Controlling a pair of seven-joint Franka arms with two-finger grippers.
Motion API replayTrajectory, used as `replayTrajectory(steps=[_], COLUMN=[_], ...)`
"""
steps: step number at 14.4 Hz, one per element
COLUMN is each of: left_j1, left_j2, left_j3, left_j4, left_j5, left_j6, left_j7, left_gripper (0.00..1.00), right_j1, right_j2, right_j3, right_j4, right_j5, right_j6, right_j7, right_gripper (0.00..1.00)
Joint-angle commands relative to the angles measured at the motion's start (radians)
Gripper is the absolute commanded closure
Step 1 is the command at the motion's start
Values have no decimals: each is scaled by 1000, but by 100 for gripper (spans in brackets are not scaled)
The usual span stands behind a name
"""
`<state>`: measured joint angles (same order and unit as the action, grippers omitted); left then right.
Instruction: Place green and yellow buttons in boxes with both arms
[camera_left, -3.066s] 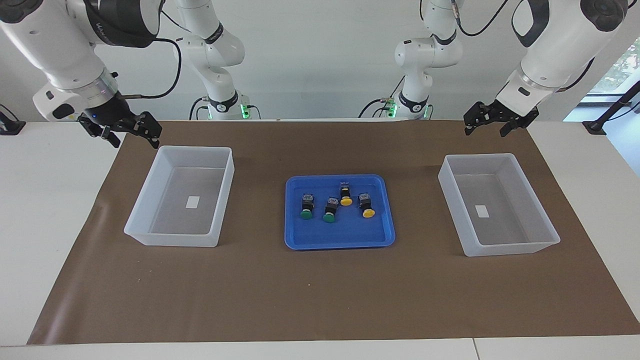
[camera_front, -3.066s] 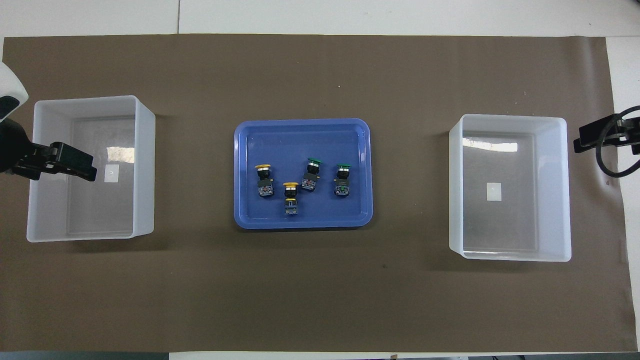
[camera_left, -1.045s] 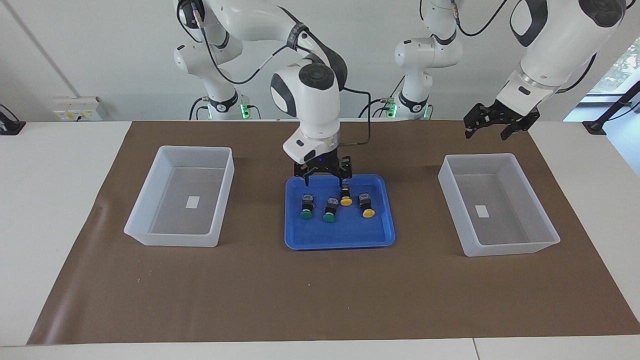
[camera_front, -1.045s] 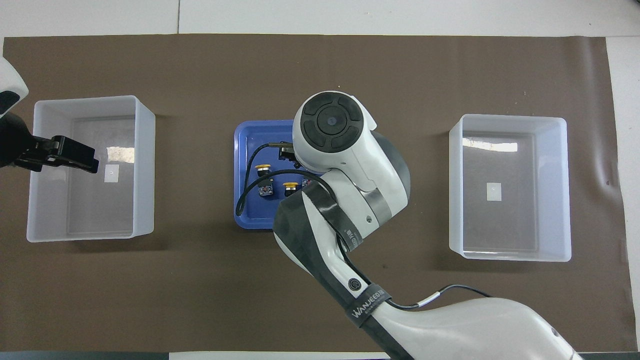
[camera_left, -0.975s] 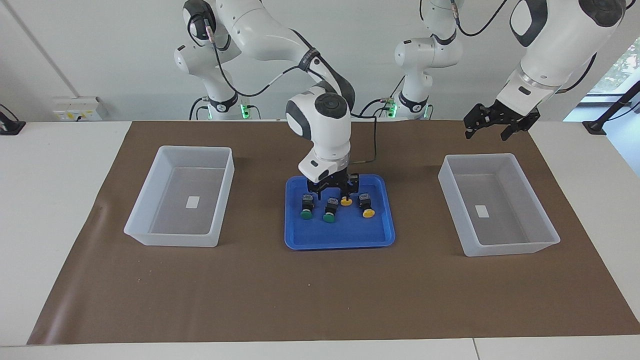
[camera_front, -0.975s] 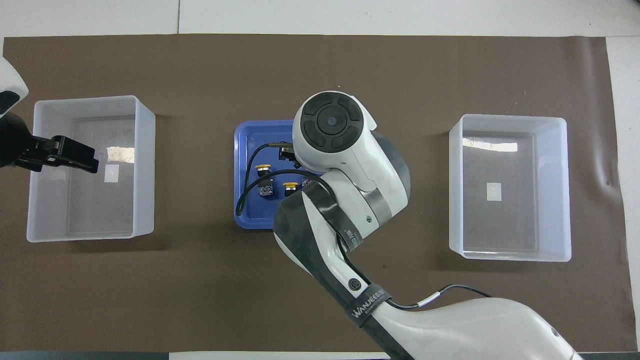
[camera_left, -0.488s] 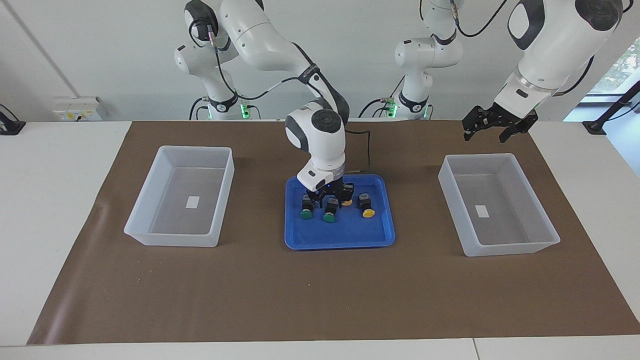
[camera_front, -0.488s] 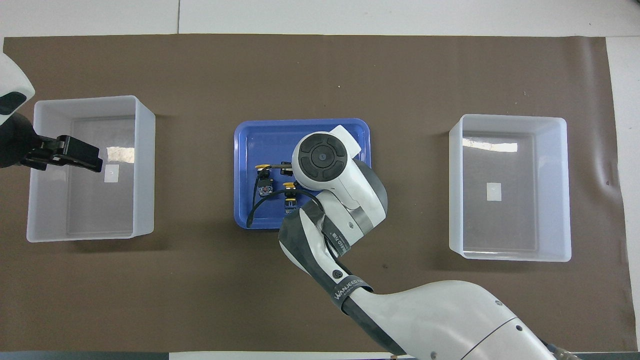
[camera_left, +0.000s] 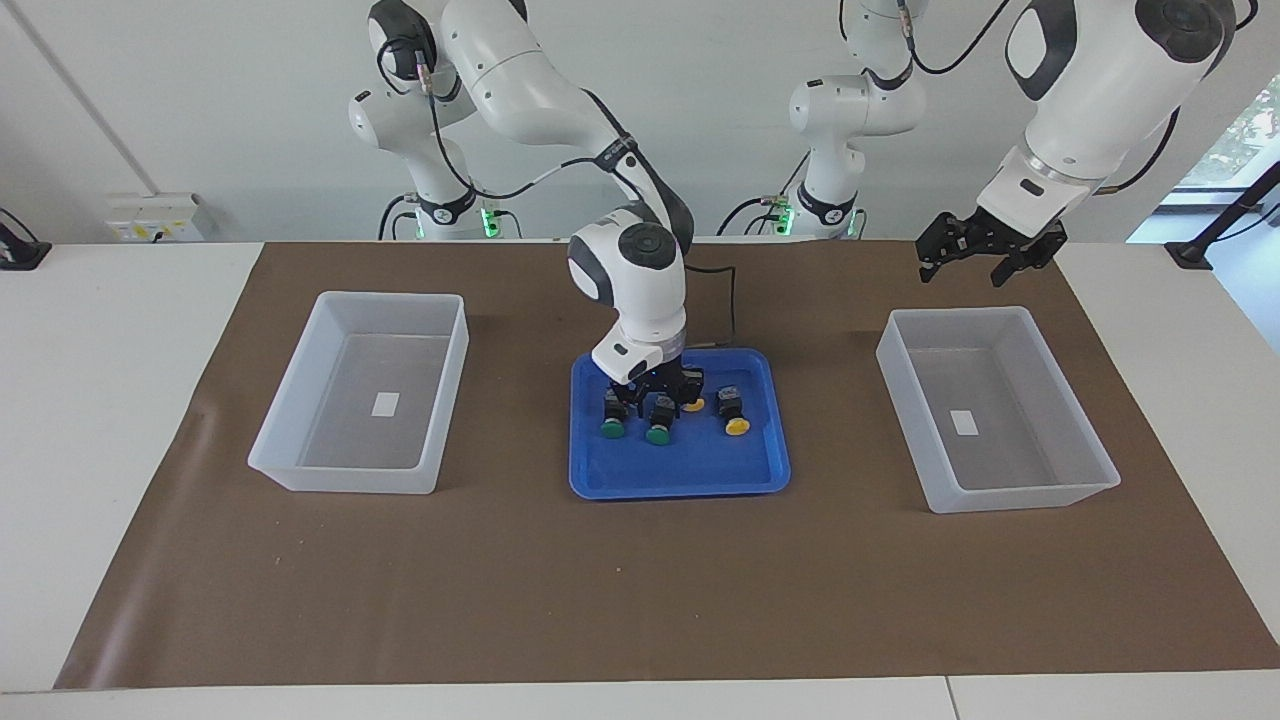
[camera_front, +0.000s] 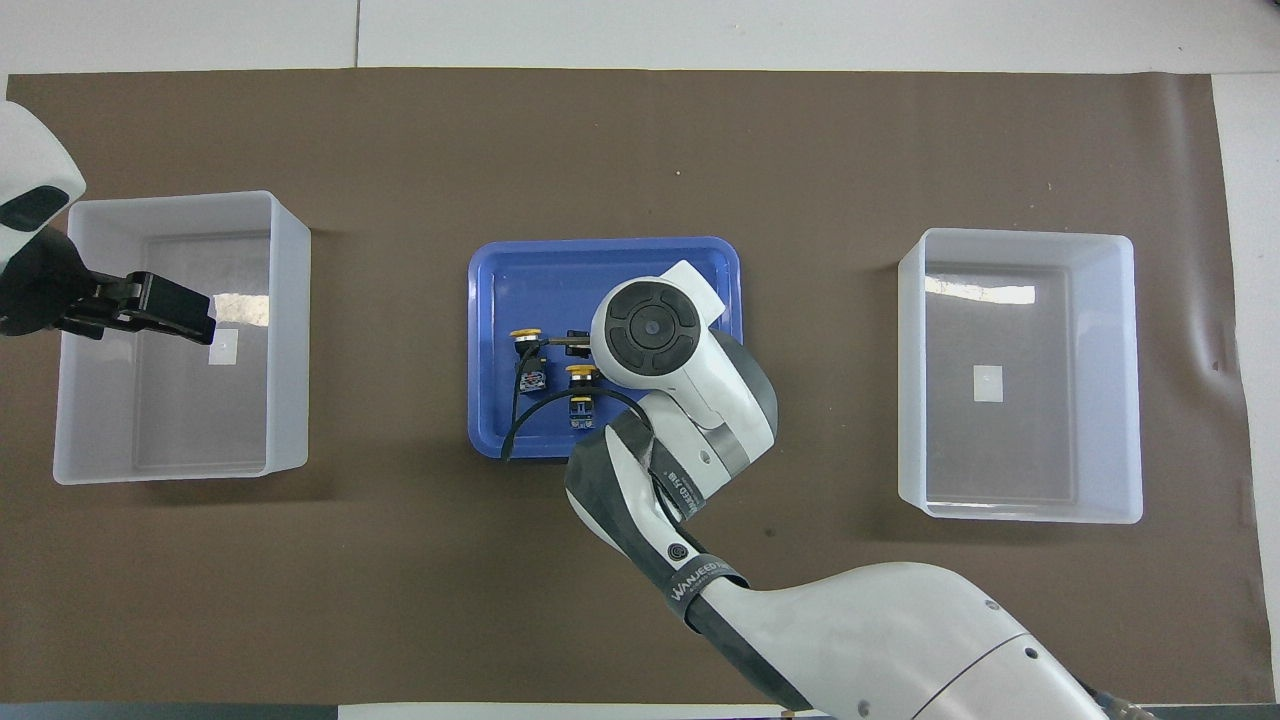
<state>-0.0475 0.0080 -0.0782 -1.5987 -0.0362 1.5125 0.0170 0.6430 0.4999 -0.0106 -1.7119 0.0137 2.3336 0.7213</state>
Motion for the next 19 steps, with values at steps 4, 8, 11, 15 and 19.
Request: replayTrajectory(steps=[4,8,11,15,19], left_j1=[-11,-11,-11,-11,-12], left_j2=[-31,-31,-31,-31,-31], left_j3=[8,6,6,6,5], left_j4=[-40,-41,-41,-41,-44], left_j5=[12,12,12,12,12], left_j6=[26,26,26,28,63], left_j7=[0,4,0,0,-2], left_gripper=[0,0,0,0,0], right_j1=[6,7,17,4,-132], right_j2=[-38,-40,-43,-38,-154], right_j3=[-5,-5,-5,-6,-9], right_j4=[-83,-92,-100,28,153], right_j5=[-11,-11,-9,-6,5], right_j6=[81,90,95,-64,-403], right_j7=[-5,-5,-5,-5,-154], right_gripper=[40,47,78,100,100])
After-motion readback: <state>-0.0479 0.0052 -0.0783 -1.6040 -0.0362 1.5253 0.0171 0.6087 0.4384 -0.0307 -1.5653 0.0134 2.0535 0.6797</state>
